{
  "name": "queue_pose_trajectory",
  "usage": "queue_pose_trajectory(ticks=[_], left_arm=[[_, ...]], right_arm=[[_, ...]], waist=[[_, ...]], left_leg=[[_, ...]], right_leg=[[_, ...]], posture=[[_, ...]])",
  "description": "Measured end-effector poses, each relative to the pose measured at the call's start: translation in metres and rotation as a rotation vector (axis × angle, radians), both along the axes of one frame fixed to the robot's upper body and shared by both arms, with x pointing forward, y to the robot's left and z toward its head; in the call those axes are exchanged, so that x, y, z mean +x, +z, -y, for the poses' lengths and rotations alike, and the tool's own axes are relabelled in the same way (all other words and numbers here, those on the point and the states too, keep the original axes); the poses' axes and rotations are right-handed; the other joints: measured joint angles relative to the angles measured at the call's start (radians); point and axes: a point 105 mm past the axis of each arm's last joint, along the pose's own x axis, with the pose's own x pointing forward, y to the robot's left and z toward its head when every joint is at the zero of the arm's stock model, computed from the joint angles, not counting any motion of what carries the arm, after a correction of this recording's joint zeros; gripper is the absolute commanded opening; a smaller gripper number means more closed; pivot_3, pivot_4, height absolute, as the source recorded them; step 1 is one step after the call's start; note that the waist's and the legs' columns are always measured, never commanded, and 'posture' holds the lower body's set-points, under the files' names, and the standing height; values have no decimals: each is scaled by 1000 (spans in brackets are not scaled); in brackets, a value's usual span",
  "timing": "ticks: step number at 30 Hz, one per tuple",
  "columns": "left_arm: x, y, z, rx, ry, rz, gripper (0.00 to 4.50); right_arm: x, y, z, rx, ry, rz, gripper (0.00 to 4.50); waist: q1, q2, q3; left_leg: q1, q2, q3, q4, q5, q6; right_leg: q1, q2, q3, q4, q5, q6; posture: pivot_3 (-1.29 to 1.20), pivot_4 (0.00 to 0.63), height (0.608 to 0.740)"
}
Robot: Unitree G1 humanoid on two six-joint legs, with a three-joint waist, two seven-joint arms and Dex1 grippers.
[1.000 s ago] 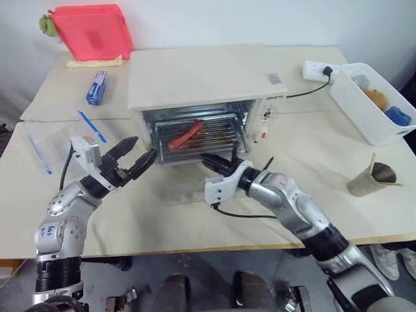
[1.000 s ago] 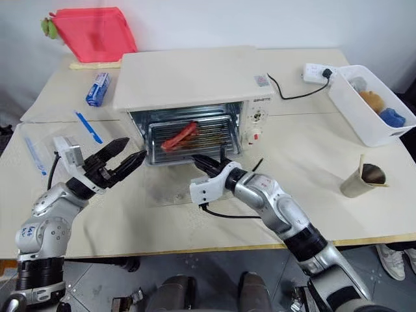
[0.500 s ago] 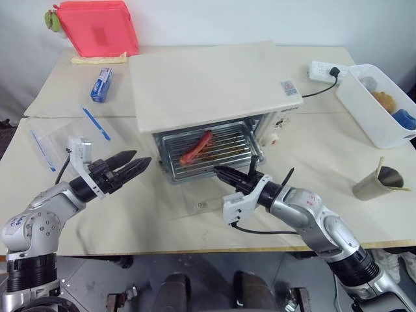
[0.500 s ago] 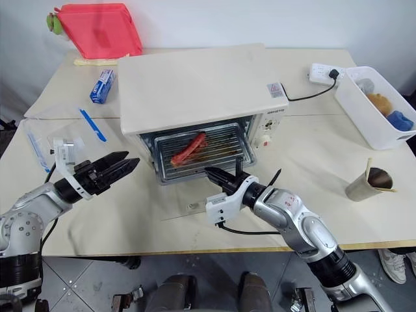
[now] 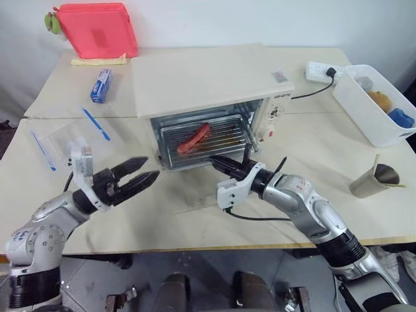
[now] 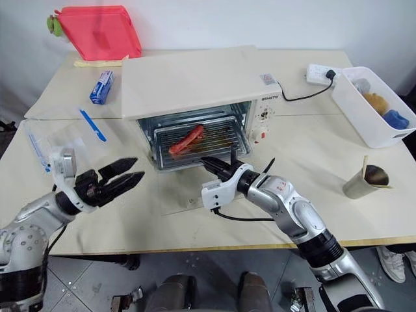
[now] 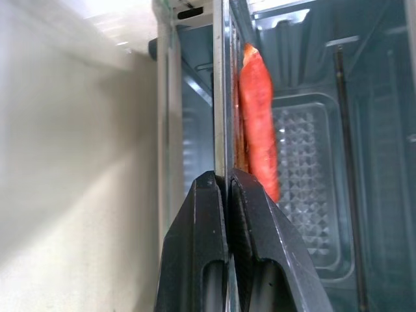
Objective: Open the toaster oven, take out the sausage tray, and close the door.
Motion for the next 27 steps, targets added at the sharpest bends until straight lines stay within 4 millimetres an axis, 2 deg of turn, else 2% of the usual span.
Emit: queue_pose_trajectory(ticks=[4,14,19,23,27], left_arm=[[9,11,4,-6,14,71,4500],[47,17,12,4,35,123,4500],[54,17,17,16,33,142,4500],[61,17,20,21,41,135,4500],[61,12,19,24,54,101,4500]], right_arm=[[0,0,-2,-4,14,3,42],[3,2,-1,-5,2,3,42],[1,0,1,-8,1,2,42],[-13,-7,10,-27,1,-7,42],[-23,-4,16,-9,-9,-1,42]], waist=[[-7,0,0],[9,0,0],[9,0,0],[5,0,0],[0,0,0]], left_leg=[[0,0,0,-1,0,0],[-1,-1,-1,2,0,0],[-1,-1,-1,2,0,0],[-2,0,-1,2,0,0],[-1,0,-1,2,0,0]], right_leg=[[-1,0,0,0,0,0],[0,0,-1,1,0,0],[0,0,-1,2,0,0],[0,0,-1,1,0,0],[0,0,-1,2,0,0]], posture=[[0,150,740],[0,150,740],[0,150,740],[0,150,740],[0,150,740]])
